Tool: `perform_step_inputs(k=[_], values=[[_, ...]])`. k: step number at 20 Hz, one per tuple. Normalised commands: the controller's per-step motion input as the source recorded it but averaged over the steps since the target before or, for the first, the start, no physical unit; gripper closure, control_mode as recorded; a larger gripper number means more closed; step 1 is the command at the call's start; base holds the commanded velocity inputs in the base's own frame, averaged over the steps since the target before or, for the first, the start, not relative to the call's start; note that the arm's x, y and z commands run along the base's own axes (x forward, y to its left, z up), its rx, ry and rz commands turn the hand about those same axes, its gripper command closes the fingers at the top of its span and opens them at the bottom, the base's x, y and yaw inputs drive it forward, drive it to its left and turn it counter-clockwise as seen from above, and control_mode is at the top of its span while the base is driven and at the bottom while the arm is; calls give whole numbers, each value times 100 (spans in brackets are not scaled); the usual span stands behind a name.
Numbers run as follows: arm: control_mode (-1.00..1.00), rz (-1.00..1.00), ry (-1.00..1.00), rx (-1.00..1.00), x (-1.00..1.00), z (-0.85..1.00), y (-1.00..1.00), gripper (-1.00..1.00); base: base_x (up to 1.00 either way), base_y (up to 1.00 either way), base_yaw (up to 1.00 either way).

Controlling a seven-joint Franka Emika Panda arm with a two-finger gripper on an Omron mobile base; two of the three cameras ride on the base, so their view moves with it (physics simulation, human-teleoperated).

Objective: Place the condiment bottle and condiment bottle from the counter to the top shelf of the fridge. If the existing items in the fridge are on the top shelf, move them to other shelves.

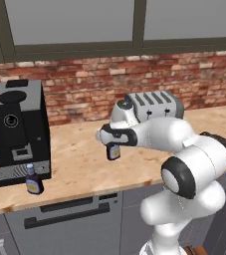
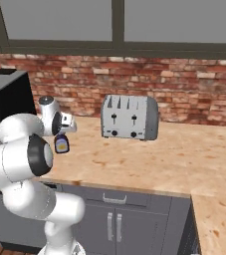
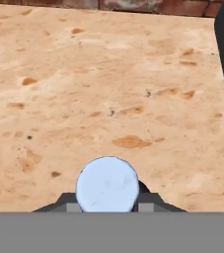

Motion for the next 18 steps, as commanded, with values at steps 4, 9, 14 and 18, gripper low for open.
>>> perform_step_inputs(k=[4, 9, 14, 18], values=[[-100, -12, -4, 0, -100, 98, 0, 100, 0, 0, 0], [-100, -11, 0, 3, -100, 100, -14, 100, 0, 0, 0], [-100, -6, 0, 9, -100, 100, -50, 100, 0, 0, 0], [-100, -7, 0, 8, -100, 100, -53, 100, 0, 0, 0]])
